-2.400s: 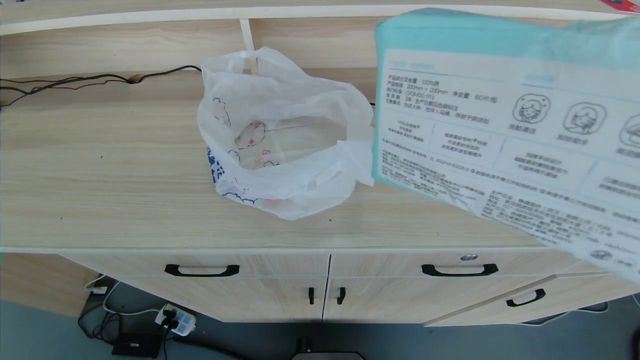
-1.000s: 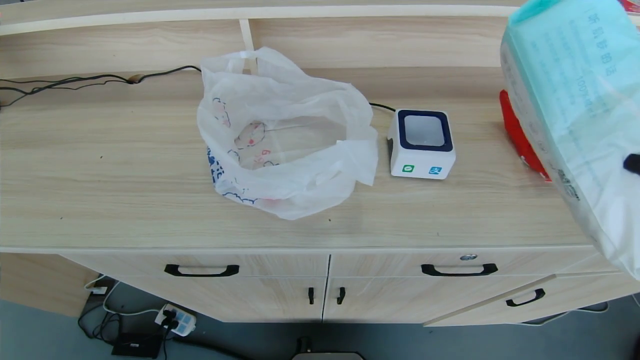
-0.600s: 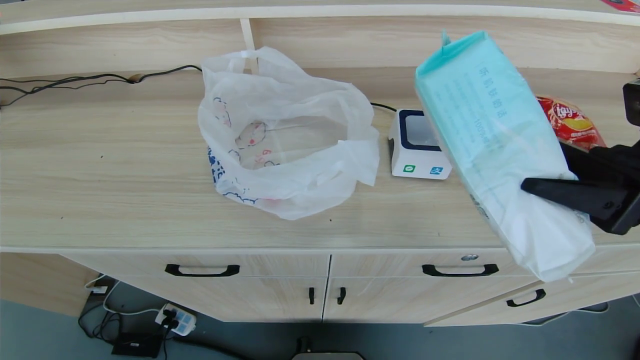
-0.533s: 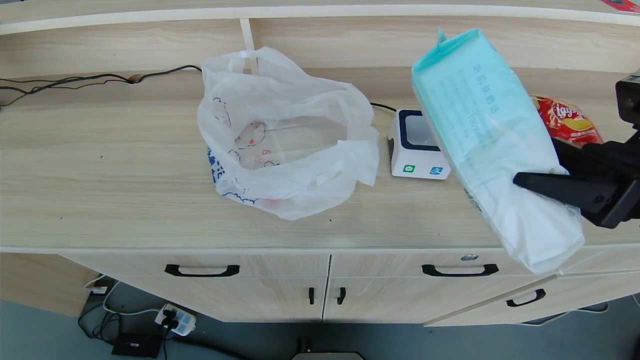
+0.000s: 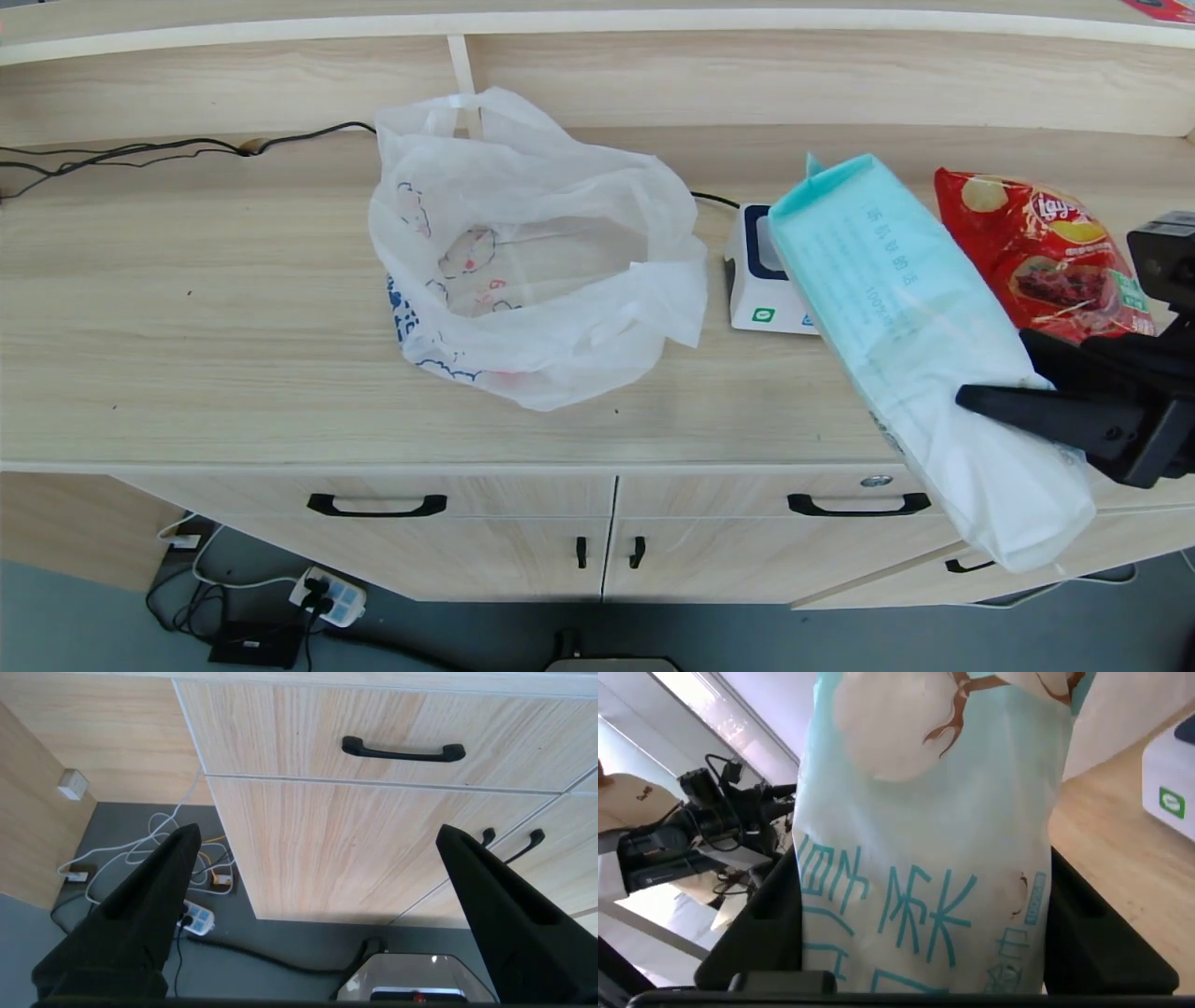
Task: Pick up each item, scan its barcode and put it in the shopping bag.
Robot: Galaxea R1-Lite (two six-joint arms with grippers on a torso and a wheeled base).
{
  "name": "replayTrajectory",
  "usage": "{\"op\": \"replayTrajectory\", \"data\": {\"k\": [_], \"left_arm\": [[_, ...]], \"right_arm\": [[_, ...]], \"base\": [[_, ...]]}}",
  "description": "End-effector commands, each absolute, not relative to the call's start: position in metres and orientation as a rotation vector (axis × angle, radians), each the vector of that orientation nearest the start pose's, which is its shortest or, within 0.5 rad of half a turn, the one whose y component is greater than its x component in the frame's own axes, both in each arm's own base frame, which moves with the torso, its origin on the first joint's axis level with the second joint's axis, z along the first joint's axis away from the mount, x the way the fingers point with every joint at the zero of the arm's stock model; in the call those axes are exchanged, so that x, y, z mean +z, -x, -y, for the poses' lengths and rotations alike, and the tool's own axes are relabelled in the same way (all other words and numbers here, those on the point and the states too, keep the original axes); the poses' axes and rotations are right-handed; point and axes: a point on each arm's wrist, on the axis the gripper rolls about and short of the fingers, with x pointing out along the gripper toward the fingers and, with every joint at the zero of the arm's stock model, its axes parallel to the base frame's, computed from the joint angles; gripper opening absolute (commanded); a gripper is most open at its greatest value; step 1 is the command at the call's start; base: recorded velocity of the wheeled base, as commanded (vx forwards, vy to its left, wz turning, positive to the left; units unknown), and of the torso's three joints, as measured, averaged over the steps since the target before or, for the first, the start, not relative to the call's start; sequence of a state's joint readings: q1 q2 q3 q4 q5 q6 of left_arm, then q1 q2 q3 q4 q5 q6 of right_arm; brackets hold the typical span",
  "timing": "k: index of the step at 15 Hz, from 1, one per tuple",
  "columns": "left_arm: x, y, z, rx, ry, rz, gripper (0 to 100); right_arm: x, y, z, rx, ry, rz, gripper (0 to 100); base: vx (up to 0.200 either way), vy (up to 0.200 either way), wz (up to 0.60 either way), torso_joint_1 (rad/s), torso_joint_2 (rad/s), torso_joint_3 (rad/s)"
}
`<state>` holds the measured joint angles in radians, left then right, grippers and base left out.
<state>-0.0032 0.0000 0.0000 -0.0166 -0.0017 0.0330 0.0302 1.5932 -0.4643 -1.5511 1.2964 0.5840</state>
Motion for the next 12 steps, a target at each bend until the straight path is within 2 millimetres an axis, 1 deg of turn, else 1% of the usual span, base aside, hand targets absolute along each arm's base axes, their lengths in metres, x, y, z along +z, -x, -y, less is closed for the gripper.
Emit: {"op": "replayTrajectory", "data": {"k": [1,2,3,4,5,6,7,10,11,12], "left_arm": [[0.077,0.023,0.000,-0.004,-0.034,0.017,100],[0.077,0.023,0.000,-0.004,-0.034,0.017,100],[0.077,0.023,0.000,-0.004,-0.034,0.017,100],[0.077,0.023,0.000,-0.004,-0.032,0.017,100],[0.077,0.023,0.000,-0.004,-0.034,0.015,100],[0.077,0.023,0.000,-0.004,-0.034,0.017,100],[0.077,0.023,0.000,-0.004,-0.034,0.017,100],[0.077,0.023,0.000,-0.004,-0.032,0.017,100],[0.077,0.023,0.000,-0.004,-0.034,0.017,100],[0.077,0.023,0.000,-0.004,-0.034,0.017,100]], "right_arm": [[0.200,-0.198,-0.016,1.290,-0.243,-0.047,0],[0.199,-0.198,-0.019,1.305,-0.225,-0.037,0],[0.190,-0.200,-0.029,1.349,-0.211,-0.045,0],[0.176,-0.204,-0.035,1.369,-0.188,-0.054,0],[0.167,-0.209,-0.040,1.387,-0.151,-0.040,0],[0.168,-0.212,-0.043,1.392,-0.136,-0.025,0],[0.175,-0.221,-0.044,1.314,-0.133,0.024,0],[0.176,-0.233,-0.045,1.152,-0.101,0.103,0],[0.184,-0.242,-0.046,1.074,-0.085,0.160,0],[0.193,-0.246,-0.055,1.050,-0.086,0.206,0]], "base": [[0.000,0.000,0.00,0.000,0.00,0.000],[0.000,0.000,0.00,0.000,0.00,0.000],[0.000,0.000,0.00,0.000,0.00,0.000],[0.000,0.000,0.00,0.000,0.00,0.000],[0.000,0.000,0.00,0.000,0.00,0.000],[0.000,0.000,0.00,0.000,0.00,0.000],[0.000,0.000,0.00,0.000,0.00,0.000],[0.000,0.000,0.00,0.000,0.00,0.000],[0.000,0.000,0.00,0.000,0.00,0.000],[0.000,0.000,0.00,0.000,0.00,0.000]]}}
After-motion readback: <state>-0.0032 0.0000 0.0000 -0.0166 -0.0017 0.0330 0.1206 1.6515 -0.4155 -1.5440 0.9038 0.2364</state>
